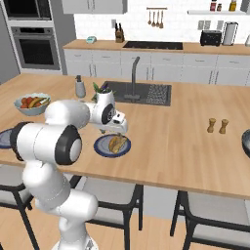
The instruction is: Place one bun and one sausage from the bowl on each plate.
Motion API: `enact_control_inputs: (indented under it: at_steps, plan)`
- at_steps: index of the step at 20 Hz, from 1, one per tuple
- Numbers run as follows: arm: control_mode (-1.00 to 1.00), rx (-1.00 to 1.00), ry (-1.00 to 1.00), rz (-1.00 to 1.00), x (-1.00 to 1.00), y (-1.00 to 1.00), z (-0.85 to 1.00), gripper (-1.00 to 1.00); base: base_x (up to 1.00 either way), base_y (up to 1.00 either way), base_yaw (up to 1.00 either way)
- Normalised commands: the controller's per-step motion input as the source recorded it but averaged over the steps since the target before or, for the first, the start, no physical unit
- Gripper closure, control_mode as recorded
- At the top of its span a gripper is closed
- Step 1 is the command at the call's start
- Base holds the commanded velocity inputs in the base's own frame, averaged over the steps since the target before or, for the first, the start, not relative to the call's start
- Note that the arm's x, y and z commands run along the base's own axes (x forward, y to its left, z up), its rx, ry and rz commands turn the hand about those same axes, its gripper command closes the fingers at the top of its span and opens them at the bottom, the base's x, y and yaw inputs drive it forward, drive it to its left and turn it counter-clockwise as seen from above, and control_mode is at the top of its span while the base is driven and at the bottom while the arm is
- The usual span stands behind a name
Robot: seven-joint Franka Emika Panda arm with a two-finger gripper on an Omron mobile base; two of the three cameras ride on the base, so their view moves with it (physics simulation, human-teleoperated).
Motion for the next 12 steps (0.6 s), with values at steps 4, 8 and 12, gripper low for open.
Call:
enact_control_inputs:
  at_steps: [4,8,12]
  plan:
    - [-1.0,0.0,0.0,-0.03,-1.0,0.37,0.74,-1.0,0.0,0.0,0.0]
    - [-1.0,0.0,0.0,-0.03,-1.0,0.04,0.57,-1.0,0.0,0.0,0.0]
    - [-1.0,0.0,0.0,0.0,-1.0,-0.02,0.41,-1.0,0.0,0.0,0.0]
